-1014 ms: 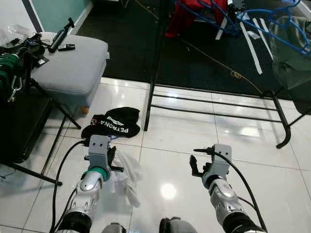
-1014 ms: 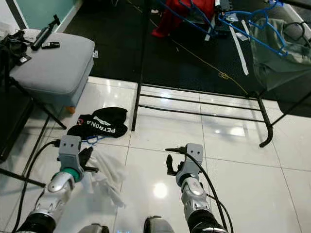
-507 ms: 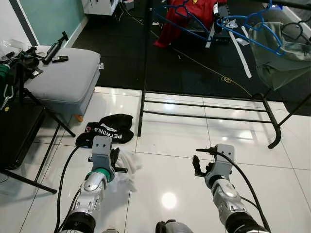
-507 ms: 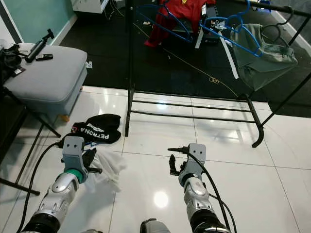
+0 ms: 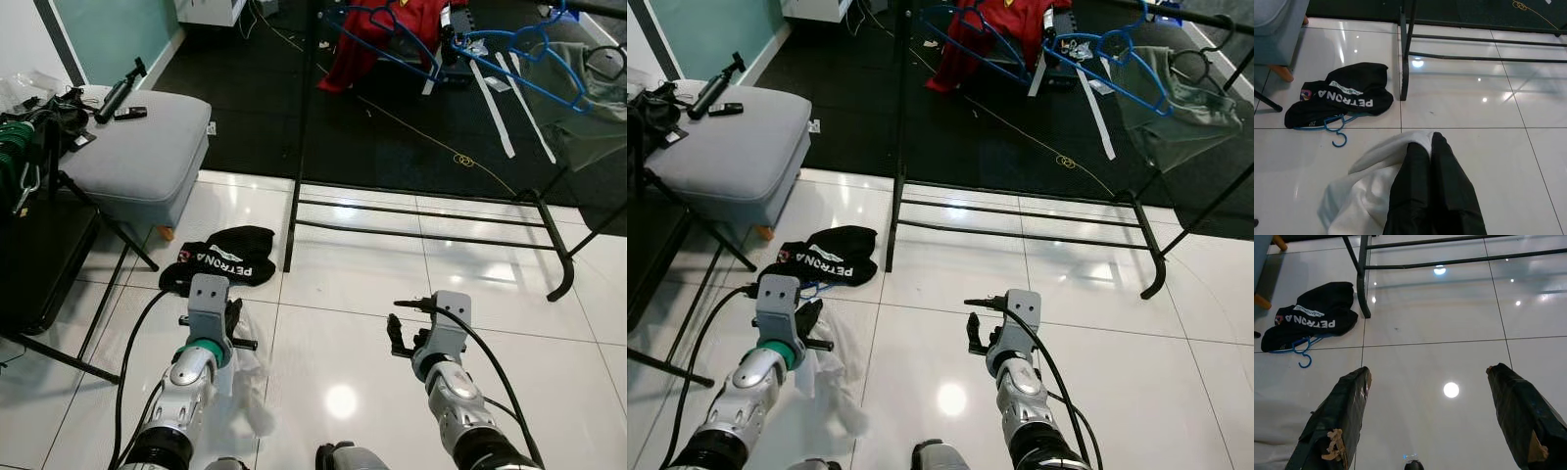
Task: Hang hanger
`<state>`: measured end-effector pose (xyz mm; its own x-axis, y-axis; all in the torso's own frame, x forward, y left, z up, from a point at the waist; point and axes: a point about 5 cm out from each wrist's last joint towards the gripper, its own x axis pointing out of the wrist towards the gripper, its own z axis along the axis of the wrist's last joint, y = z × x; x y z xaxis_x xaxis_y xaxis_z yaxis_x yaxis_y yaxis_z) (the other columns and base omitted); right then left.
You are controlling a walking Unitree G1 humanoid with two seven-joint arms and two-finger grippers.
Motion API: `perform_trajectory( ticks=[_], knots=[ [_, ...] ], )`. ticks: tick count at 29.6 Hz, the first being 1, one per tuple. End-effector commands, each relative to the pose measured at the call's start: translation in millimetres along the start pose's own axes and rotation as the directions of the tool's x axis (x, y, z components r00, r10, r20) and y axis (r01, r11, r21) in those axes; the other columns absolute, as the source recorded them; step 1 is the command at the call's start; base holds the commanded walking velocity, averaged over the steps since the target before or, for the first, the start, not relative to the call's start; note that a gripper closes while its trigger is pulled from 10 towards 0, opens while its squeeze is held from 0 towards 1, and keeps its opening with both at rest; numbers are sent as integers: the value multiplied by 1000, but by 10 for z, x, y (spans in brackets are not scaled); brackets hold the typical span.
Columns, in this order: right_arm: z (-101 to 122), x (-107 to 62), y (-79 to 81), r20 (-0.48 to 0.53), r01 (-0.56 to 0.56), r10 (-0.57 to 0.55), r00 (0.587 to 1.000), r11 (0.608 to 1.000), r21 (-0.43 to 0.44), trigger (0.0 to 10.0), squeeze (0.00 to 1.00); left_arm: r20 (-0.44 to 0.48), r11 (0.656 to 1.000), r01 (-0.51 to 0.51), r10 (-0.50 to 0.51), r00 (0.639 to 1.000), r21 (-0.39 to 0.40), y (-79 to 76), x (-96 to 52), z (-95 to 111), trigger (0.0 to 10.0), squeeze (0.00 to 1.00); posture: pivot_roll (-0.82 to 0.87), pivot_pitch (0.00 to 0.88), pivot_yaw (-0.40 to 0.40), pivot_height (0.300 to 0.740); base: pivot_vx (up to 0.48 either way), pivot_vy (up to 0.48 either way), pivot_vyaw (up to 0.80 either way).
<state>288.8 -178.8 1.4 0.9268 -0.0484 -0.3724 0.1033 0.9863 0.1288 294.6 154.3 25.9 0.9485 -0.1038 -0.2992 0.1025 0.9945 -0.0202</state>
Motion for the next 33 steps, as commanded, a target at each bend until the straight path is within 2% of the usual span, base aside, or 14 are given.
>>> perform_trajectory(
  ticks=[1,3,9,13,33],
  knots=[
    [-70,-27,-25,-29,10,-10,1000,1000,1,10000,0,5,1000,6,-6,1000,4,-6,-15,-13,10000,0,-10,98,-2,740,0,0,0],
    [-69,-27,-24,-29,10,-10,1000,1000,1,10000,0,5,1000,5,-5,1000,4,-6,-15,-13,10000,0,-10,98,-2,740,0,0,0],
    [-74,-27,-22,-33,10,-10,999,1000,0,10000,0,-4,1000,6,-6,1000,1,-9,-12,-18,10000,0,-9,101,-2,740,0,-480,0],
    [-80,-30,-23,-34,11,-11,999,1000,0,10000,0,-21,999,-19,18,1000,-30,13,-10,-36,10000,0,-10,101,-2,740,0,0,0],
    [-91,-32,-15,-42,9,-9,999,1000,0,10000,0,-27,999,-22,21,999,-35,20,-9,-41,10000,0,-10,105,-1,740,0,0,0]
  ],
)
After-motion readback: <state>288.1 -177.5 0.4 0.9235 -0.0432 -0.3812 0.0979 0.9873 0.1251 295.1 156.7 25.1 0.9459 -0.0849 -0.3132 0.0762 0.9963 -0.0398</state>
